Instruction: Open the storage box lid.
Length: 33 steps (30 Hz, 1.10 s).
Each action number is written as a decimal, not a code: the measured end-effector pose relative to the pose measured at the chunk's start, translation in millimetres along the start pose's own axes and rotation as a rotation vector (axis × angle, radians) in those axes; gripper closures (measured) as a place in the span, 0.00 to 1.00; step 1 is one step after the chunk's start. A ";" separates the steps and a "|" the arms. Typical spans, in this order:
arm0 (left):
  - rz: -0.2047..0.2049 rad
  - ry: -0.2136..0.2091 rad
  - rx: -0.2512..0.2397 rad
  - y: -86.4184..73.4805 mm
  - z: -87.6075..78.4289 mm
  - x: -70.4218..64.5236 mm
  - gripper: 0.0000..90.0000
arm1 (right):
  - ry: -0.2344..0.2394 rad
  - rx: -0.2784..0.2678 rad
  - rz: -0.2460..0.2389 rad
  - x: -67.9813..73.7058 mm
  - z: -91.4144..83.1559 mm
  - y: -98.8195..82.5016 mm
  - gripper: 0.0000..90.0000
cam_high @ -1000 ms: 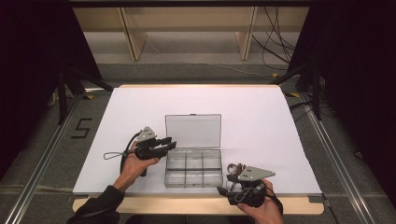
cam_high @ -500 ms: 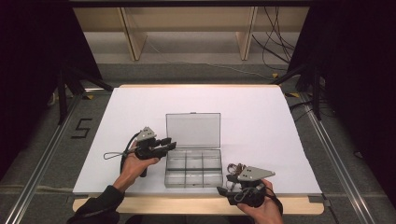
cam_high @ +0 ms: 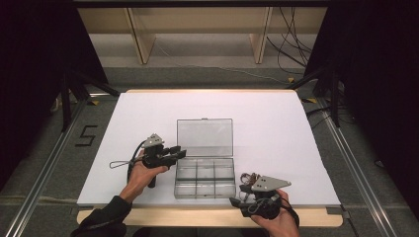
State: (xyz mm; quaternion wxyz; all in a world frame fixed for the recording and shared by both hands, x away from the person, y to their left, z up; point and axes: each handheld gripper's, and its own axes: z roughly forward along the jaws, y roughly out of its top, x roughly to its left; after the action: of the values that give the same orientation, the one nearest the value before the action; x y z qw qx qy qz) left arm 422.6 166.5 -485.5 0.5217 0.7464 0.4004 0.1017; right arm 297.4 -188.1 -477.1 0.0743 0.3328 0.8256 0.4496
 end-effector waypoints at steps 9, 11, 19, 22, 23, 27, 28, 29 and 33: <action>-0.031 0.004 0.008 0.1 0.0 1.0 0.69 | -0.004 0.002 0.036 2.8 -1.2 -0.4 0.46; -0.041 0.001 0.007 -0.2 0.3 1.5 0.69 | -0.001 0.006 0.023 1.4 -1.7 0.1 0.46; -0.088 0.007 0.010 -0.5 -0.2 3.2 0.68 | -0.010 0.009 0.051 4.1 -2.3 0.0 0.46; -0.086 0.007 0.019 -0.2 -0.6 3.5 0.68 | -0.022 0.006 0.025 0.8 -2.7 0.4 0.46; -0.092 0.006 0.014 -0.4 -0.1 3.7 0.68 | -0.017 0.001 0.021 0.6 -2.1 0.4 0.46; -0.128 0.005 0.021 -0.7 -0.4 4.6 0.68 | -0.006 0.003 0.035 2.4 -2.4 0.3 0.46; -0.128 0.007 0.017 -0.9 -0.3 4.7 0.68 | -0.013 0.002 0.025 1.0 -2.2 0.5 0.46; -0.128 0.007 0.017 -0.9 -0.3 4.7 0.68 | -0.013 0.002 0.025 1.0 -2.2 0.5 0.46; -0.121 0.020 0.027 -1.8 -0.3 4.6 0.68 | -0.026 0.003 0.022 0.7 -2.5 0.2 0.46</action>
State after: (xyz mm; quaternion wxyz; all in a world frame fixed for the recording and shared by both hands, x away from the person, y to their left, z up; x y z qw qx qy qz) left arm 424.6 170.2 -488.1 0.5128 0.7267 0.4513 0.0720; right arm 296.0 -189.4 -475.3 0.0796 0.3479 0.8214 0.4450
